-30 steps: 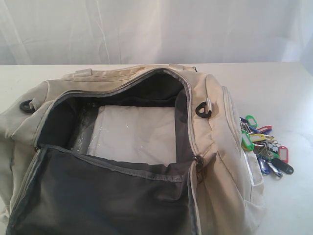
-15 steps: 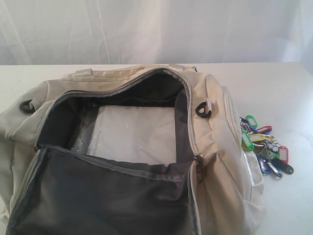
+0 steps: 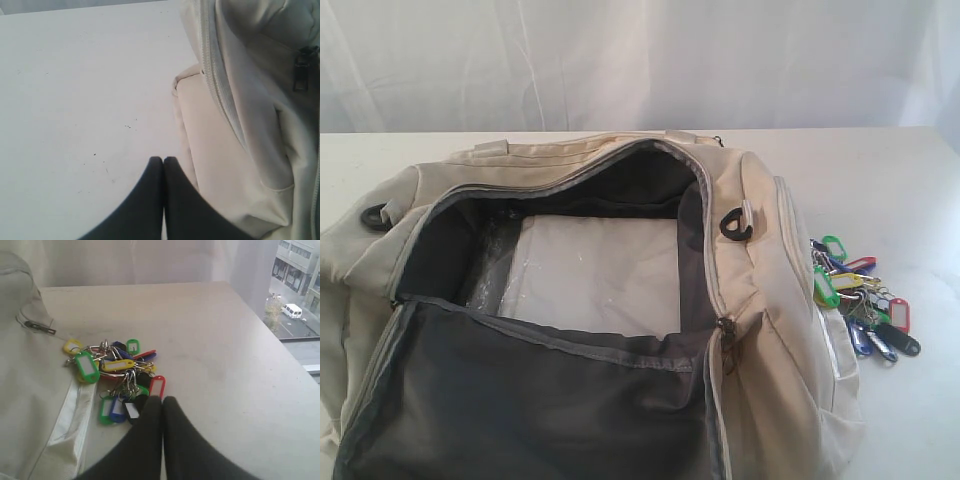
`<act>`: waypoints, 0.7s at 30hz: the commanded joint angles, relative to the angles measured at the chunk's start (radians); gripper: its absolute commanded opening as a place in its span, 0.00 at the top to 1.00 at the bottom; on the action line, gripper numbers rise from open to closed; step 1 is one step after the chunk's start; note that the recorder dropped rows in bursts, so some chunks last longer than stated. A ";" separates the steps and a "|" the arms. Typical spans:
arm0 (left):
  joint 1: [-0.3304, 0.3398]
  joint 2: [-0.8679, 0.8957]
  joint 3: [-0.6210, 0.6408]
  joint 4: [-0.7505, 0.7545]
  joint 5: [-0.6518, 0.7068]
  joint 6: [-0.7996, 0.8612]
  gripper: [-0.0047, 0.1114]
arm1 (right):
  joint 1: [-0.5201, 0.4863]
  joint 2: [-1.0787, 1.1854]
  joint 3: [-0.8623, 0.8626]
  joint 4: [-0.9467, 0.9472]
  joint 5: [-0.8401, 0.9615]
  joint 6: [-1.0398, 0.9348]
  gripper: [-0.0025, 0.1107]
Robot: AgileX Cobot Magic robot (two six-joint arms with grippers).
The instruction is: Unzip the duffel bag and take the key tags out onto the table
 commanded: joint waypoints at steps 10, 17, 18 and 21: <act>0.008 -0.005 0.005 -0.008 -0.003 0.000 0.96 | 0.063 -0.005 0.005 0.001 -0.011 0.006 0.98; 0.008 -0.005 0.005 -0.008 -0.003 0.000 0.96 | 0.062 -0.005 0.005 0.001 -0.011 0.006 0.98; 0.008 -0.005 0.005 -0.008 -0.003 0.000 0.96 | 0.062 -0.005 0.005 0.001 -0.011 0.006 0.98; 0.008 -0.005 0.005 -0.008 -0.003 0.000 0.96 | 0.062 -0.005 0.005 0.001 -0.011 0.006 0.98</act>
